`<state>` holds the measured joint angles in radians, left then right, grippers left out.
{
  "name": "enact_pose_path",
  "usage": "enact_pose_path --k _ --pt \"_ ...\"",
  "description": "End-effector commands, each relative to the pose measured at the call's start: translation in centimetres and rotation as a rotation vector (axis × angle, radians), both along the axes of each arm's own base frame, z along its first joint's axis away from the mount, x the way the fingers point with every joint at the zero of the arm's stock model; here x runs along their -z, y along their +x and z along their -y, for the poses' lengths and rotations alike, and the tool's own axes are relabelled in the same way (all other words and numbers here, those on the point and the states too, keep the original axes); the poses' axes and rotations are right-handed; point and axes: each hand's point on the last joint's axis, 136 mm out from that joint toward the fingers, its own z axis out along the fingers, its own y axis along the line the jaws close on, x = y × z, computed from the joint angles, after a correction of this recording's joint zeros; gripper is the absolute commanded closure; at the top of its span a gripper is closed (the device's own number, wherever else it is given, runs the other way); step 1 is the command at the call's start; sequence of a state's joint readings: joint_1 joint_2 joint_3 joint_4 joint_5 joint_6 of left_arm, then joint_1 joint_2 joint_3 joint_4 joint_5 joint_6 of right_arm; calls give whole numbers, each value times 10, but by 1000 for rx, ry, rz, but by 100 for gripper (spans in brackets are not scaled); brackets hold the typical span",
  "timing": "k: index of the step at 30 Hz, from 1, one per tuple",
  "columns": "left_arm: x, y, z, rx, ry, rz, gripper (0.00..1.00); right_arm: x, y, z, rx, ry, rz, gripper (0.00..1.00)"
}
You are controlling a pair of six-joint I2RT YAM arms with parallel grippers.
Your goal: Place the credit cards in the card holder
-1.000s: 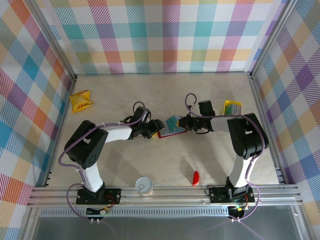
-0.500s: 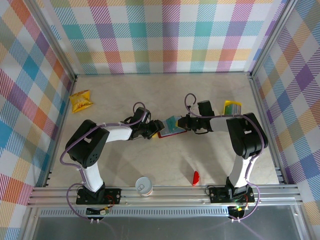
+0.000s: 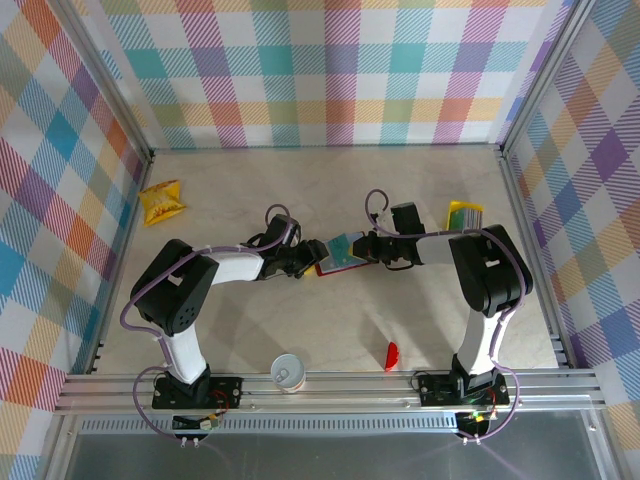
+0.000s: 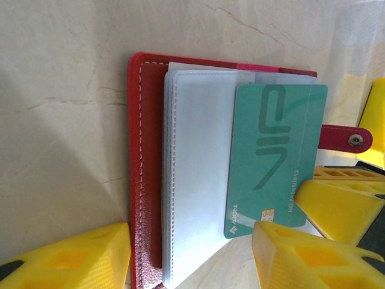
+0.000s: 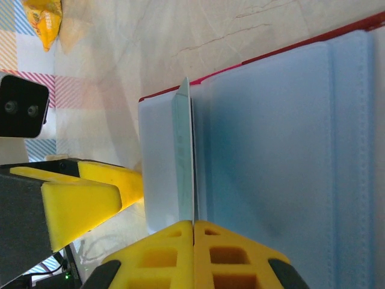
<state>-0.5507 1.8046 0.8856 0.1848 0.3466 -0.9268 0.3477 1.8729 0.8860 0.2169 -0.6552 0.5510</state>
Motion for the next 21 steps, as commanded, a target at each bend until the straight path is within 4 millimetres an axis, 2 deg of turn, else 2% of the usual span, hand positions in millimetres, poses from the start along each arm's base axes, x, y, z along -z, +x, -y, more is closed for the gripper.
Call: enact_pose_path --k 1,5,11,14,21 --pt "12 -2 -4 -6 4 -19 45 -2 -3 1 16 -6 -4 100" --pt "12 -3 -4 -7 6 -19 45 -26 2 -2 17 50 38 100" --pt "12 -3 -5 -8 9 -18 45 -54 13 15 84 80 79 100" --pt "12 -3 -5 -7 6 -18 45 -52 12 18 84 59 75 100" --pt "10 -2 -3 -5 -1 -16 45 -33 8 15 62 59 35 100"
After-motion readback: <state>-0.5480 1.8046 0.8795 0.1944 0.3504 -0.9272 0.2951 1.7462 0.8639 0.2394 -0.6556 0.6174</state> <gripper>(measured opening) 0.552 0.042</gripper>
